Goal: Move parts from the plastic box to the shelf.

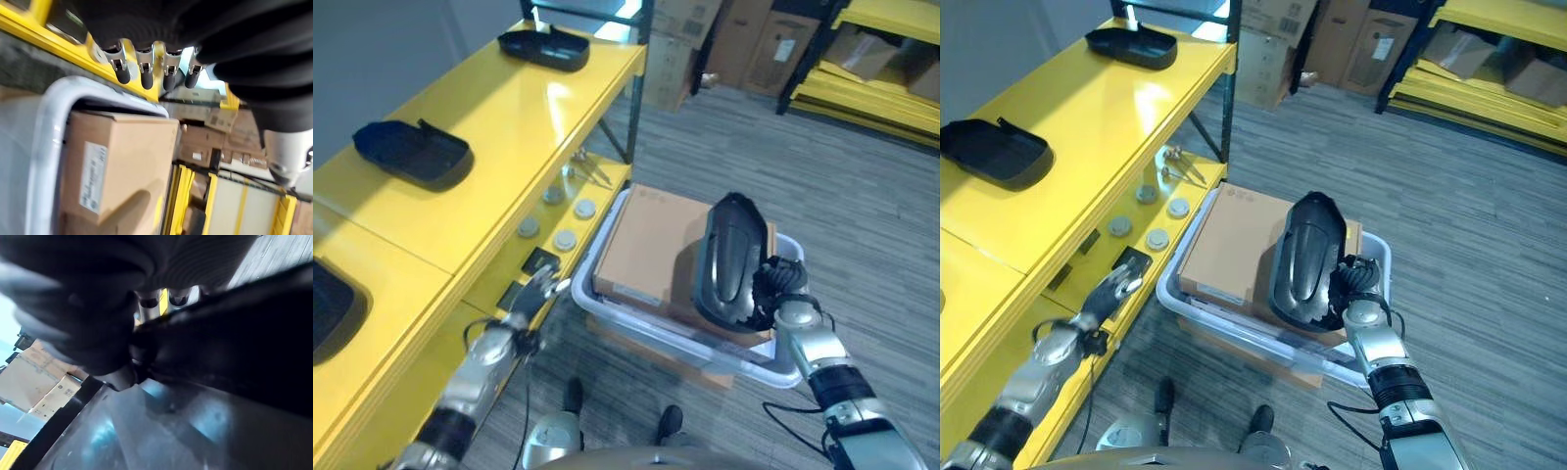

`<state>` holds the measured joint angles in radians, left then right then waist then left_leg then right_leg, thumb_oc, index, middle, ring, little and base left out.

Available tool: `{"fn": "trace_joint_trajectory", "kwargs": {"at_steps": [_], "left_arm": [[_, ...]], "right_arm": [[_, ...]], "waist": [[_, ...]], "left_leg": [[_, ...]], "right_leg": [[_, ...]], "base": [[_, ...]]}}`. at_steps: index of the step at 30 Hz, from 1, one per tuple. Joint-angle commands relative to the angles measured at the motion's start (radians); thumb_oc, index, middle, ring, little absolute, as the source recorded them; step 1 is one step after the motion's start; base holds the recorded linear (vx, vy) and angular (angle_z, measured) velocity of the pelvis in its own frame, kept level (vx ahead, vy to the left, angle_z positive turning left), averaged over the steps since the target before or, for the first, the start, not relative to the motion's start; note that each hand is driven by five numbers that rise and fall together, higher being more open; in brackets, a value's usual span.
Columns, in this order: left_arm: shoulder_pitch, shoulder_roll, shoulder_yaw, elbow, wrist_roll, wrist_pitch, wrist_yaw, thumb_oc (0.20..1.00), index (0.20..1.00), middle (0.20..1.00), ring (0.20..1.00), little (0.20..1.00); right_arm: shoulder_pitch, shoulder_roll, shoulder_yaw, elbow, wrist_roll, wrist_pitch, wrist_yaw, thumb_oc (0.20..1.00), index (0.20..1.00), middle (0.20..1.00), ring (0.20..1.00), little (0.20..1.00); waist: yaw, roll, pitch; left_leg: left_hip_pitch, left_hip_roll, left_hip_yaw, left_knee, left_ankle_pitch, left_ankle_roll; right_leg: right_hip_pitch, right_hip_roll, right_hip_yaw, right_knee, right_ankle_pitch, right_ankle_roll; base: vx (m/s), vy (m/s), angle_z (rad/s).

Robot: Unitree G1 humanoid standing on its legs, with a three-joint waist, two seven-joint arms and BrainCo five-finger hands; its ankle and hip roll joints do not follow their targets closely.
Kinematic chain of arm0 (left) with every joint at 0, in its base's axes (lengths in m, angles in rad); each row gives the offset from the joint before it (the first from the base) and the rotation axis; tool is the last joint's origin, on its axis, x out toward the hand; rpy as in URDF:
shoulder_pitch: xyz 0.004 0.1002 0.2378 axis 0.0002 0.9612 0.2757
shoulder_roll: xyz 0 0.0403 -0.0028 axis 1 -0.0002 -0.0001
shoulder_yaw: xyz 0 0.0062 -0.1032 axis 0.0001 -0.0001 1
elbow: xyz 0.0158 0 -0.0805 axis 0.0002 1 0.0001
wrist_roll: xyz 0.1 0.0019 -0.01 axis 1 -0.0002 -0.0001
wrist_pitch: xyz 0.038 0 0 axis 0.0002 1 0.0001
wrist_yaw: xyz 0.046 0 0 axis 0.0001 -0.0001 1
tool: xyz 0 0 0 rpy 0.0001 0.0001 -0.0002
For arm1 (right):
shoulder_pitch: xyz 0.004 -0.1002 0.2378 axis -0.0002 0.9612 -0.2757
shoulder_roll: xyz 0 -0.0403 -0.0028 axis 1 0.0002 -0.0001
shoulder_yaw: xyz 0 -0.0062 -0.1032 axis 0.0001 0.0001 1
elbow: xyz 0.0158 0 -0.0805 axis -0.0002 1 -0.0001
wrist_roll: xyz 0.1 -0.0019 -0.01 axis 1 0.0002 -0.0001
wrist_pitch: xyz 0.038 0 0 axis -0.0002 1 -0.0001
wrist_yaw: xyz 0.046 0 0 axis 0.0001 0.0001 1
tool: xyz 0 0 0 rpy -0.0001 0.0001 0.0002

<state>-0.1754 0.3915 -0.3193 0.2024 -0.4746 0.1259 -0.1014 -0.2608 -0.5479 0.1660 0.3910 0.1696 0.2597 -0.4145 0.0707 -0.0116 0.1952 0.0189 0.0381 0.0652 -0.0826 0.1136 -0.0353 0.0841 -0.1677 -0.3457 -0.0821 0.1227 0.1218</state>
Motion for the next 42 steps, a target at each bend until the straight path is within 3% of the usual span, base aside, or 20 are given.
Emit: {"fn": "trace_joint_trajectory", "kwargs": {"at_steps": [1, 3, 8, 11, 12, 20, 31, 36, 42], "left_arm": [[-0.087, -0.041, -0.080, 0.103, -0.102, 0.138, 0.003, 1.000, 1.000, 1.000, 1.000, 1.000], [-0.126, -0.053, -0.097, 0.121, -0.112, 0.175, 0.002, 1.000, 1.000, 1.000, 1.000, 1.000], [-0.288, -0.142, -0.188, 0.225, -0.224, 0.366, -0.040, 1.000, 1.000, 1.000, 1.000, 1.000], [-0.314, -0.158, -0.206, 0.255, -0.257, 0.403, -0.038, 1.000, 1.000, 1.000, 1.000, 1.000], [-0.336, -0.176, -0.220, 0.282, -0.265, 0.443, -0.048, 1.000, 1.000, 1.000, 1.000, 1.000], [-0.389, -0.219, -0.263, 0.312, -0.333, 0.423, -0.067, 1.000, 1.000, 1.000, 1.000, 1.000], [-0.415, -0.229, -0.279, 0.143, -0.489, 0.383, -0.046, 1.000, 1.000, 1.000, 1.000, 1.000], [-0.419, -0.233, -0.290, 0.123, -0.451, 0.377, -0.068, 1.000, 1.000, 1.000, 1.000, 1.000], [-0.431, -0.224, -0.366, 0.086, -0.257, 0.413, -0.138, 1.000, 1.000, 1.000, 1.000, 1.000]], "right_arm": [[-0.127, -0.025, 0.046, -0.004, -0.045, -0.044, 0.019, 0.200, 0.200, 0.200, 0.200, 0.200], [-0.146, -0.019, 0.062, -0.001, -0.045, -0.036, 0.024, 0.200, 0.200, 0.200, 0.200, 0.200], [-0.220, 0.029, 0.144, 0.038, -0.055, -0.011, 0.044, 0.200, 0.200, 0.200, 0.200, 0.200], [-0.236, 0.039, 0.158, 0.051, -0.051, -0.011, 0.046, 0.200, 0.200, 0.200, 0.200, 0.200], [-0.253, 0.047, 0.169, 0.062, -0.048, -0.006, 0.052, 0.200, 0.200, 0.200, 0.200, 0.200], [-0.279, 0.076, 0.207, 0.069, -0.042, 0.014, 0.068, 0.200, 0.200, 0.200, 0.200, 0.200], [-0.272, 0.108, 0.260, 0.091, -0.070, 0.022, 0.111, 0.200, 0.200, 0.200, 0.200, 0.200], [-0.276, 0.123, 0.277, 0.099, -0.073, 0.016, 0.113, 0.200, 0.200, 0.200, 0.200, 0.200], [-0.292, 0.151, 0.306, 0.102, -0.075, 0.020, 0.104, 0.200, 0.200, 0.200, 0.200, 0.200]], "waist": [[0.006, 0.019, -0.061], [-0.005, 0.020, -0.068], [-0.065, 0.024, -0.107], [-0.075, 0.025, -0.112], [-0.085, 0.026, -0.119], [-0.110, 0.025, -0.141], [-0.110, 0.030, -0.154], [-0.109, 0.031, -0.156], [-0.108, 0.033, -0.159]], "left_leg": [[0.017, 0.038, 0.041, 0.024, -0.047, 0.001], [0.025, 0.040, 0.049, 0.021, -0.047, 0.000], [0.060, 0.050, 0.086, 0.015, -0.052, -0.003], [0.067, 0.051, 0.096, 0.015, -0.054, -0.003], [0.073, 0.050, 0.103, 0.013, -0.056, -0.003], [0.086, 0.048, 0.126, 0.010, -0.064, -0.003], [0.093, 0.046, 0.127, 0.010, -0.067, -0.001], [0.095, 0.046, 0.125, 0.007, -0.067, -0.001], [0.098, 0.045, 0.117, 0.004, -0.068, 0.002]], "right_leg": [[-0.020, -0.016, 0.050, 0.039, -0.005, 0.048], [-0.018, -0.013, 0.058, 0.037, -0.006, 0.048], [-0.012, -0.004, 0.102, 0.027, -0.005, 0.048], [-0.011, -0.003, 0.110, 0.026, -0.004, 0.048], [-0.010, -0.001, 0.117, 0.023, -0.005, 0.048], [-0.013, 0.001, 0.135, 0.016, -0.002, 0.051], [-0.006, 0.001, 0.135, 0.016, -0.004, 0.049], [-0.004, 0.002, 0.134, 0.016, -0.006, 0.048], [-0.002, 0.004, 0.135, 0.016, -0.011, 0.049]], "base": [[0.02, -0.007, -0.25], [0.02, -0.004, -0.27], [0.03, -0.004, -0.26], [0.03, -0.004, -0.27], [0.03, -0.010, -0.16], [0.02, -0.006, -0.10], [0.00, 0.003, -0.02], [0.00, 0.000, 0.00], [0.00, 0.000, 0.00]]}}
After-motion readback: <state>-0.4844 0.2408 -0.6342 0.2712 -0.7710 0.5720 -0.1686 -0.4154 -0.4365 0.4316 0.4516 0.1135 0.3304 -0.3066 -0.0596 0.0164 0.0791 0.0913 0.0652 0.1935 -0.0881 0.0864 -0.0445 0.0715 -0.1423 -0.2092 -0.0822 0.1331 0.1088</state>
